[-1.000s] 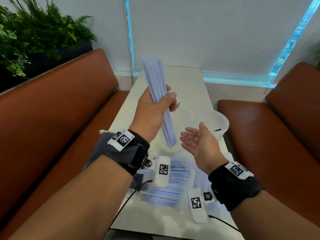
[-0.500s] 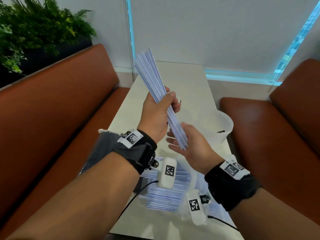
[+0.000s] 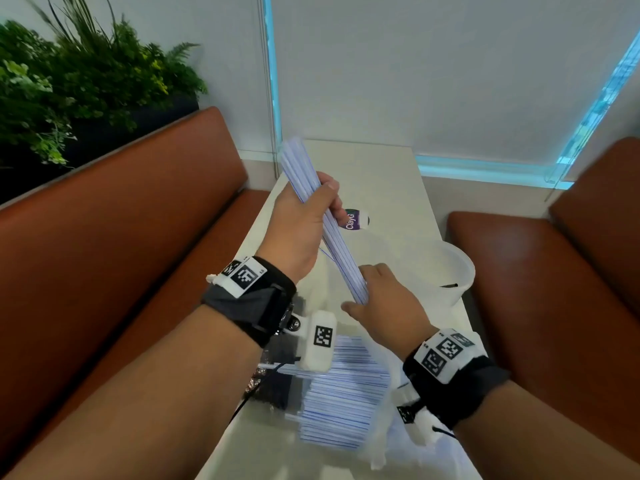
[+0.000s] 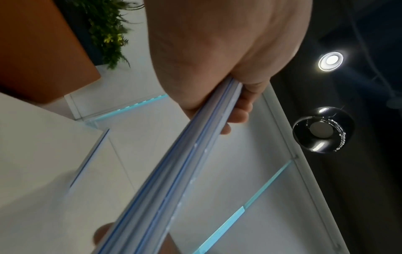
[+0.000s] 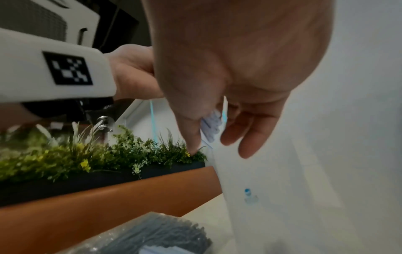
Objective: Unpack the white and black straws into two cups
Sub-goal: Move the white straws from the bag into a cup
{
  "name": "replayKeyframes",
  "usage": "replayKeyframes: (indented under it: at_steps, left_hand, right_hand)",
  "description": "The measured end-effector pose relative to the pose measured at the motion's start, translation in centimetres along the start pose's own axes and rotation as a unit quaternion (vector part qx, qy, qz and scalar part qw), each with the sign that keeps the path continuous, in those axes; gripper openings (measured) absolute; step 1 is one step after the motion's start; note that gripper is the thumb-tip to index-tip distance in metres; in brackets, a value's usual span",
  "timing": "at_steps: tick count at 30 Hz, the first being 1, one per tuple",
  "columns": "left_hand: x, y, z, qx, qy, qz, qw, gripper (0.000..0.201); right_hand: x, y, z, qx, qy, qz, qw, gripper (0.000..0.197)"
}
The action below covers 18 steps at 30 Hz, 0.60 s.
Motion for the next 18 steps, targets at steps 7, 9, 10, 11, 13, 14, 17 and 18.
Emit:
replayKeyframes:
  at_steps: [7,9,10,11,13,14,17,18]
  left_hand:
    - [2.6,-4.8,1.8,0.140,0.119,0.018,0.983,0.010]
    - [1.4,-6.6,2.0,0.183,0.093,-0.015,0.979,0.010]
    - [0.6,-7.4,2.3,0.210,0.075,-0.029,0.974,0.009]
    - [-0.1,-8.0,2.5,0.233,0.059,-0.039,0.970,0.009]
    - [-1.4,-8.4,3.0,0.262,0.036,-0.053,0.963,0.008]
    - [-1.9,-8.3,3.2,0.270,0.028,-0.064,0.960,0.006]
    - [-3.4,-8.0,3.9,0.282,0.012,-0.106,0.953,0.004]
    - [-3.7,-7.9,4.1,0.284,0.012,-0.113,0.952,0.005]
  right_hand:
    - [2.0,0.9,2.5,-0.079,0.020,-0.108,0.991,0.041]
    - [2.1,1.4,2.9,-0.093,0.004,-0.107,0.990,0.025]
    - [2.1,1.6,3.0,-0.093,-0.010,-0.108,0.990,0.019]
    - [2.1,1.7,3.1,-0.090,-0.019,-0.109,0.990,0.014]
    - [2.1,2.0,3.1,-0.084,-0.026,-0.108,0.990,0.010]
    - [2.1,2.2,3.1,-0.081,-0.028,-0.107,0.990,0.010]
    - [2.1,2.5,2.7,-0.075,-0.034,-0.111,0.990,0.013]
    - [2.1,2.5,2.6,-0.074,-0.036,-0.113,0.990,0.013]
Point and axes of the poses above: each hand's wrist, its own z-axis towards the middle knuckle, its own y-axis out of the palm, x = y × z, the point moved 6 cm from there along z, towards the middle knuckle, and after that the axes turned 4 degrees about -z, right-handed, at the moved point
